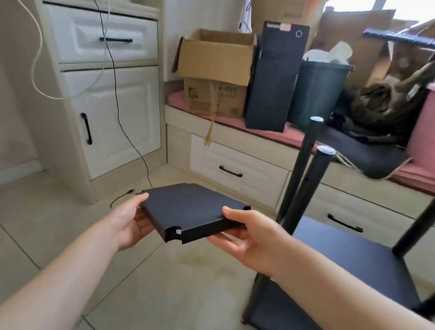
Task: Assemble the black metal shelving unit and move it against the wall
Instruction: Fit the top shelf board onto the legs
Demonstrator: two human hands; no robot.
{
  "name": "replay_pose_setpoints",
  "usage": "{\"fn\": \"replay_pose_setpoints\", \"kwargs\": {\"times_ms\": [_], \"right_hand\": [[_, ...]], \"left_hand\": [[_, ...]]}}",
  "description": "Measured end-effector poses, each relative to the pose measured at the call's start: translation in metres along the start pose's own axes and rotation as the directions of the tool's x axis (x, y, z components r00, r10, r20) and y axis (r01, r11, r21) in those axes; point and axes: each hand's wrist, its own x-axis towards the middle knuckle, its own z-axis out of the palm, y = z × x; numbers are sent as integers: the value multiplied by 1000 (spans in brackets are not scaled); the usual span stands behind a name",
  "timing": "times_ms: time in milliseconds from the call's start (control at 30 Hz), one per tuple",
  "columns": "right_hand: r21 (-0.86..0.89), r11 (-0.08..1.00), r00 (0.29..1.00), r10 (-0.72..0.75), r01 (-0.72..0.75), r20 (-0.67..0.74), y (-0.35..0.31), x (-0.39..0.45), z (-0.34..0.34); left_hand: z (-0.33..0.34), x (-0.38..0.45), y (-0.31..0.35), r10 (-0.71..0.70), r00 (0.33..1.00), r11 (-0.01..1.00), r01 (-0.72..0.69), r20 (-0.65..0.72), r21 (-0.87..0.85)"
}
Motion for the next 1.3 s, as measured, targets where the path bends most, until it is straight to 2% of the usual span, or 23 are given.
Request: {"fn": "replay_pose_setpoints", "kwargs": {"times_ms": [200,367,567,733,900,1067,1167,1300], "right_hand": [[-72,994,995,-74,79,62,-35,-79,-23],[-197,967,981,-138,163,136,-62,-134,-47],[-222,930,956,-273,292,109,-94,-174,-80],[-250,908,942,-324,336,91,-120,-195,-110],[-229,898,924,-382,376,20,-150,-216,-136],[-226,855,850,-505,467,-151,-187,-234,-163],[-311,791,774,-597,526,-209,-206,-235,-176],[-425,732,707,-661,533,-252,-229,-225,-189]], "left_hand": [[10,-58,29,80,996,996,-81,42,36],[26,-99,49,155,987,986,-158,45,62],[65,-141,70,220,958,953,-251,182,170],[108,-160,75,217,944,962,-250,248,113],[145,-173,82,235,907,941,-302,348,152],[183,-180,89,242,857,912,-361,454,195],[205,-179,90,253,833,890,-400,492,221],[229,-169,89,302,817,867,-450,490,215]]}}
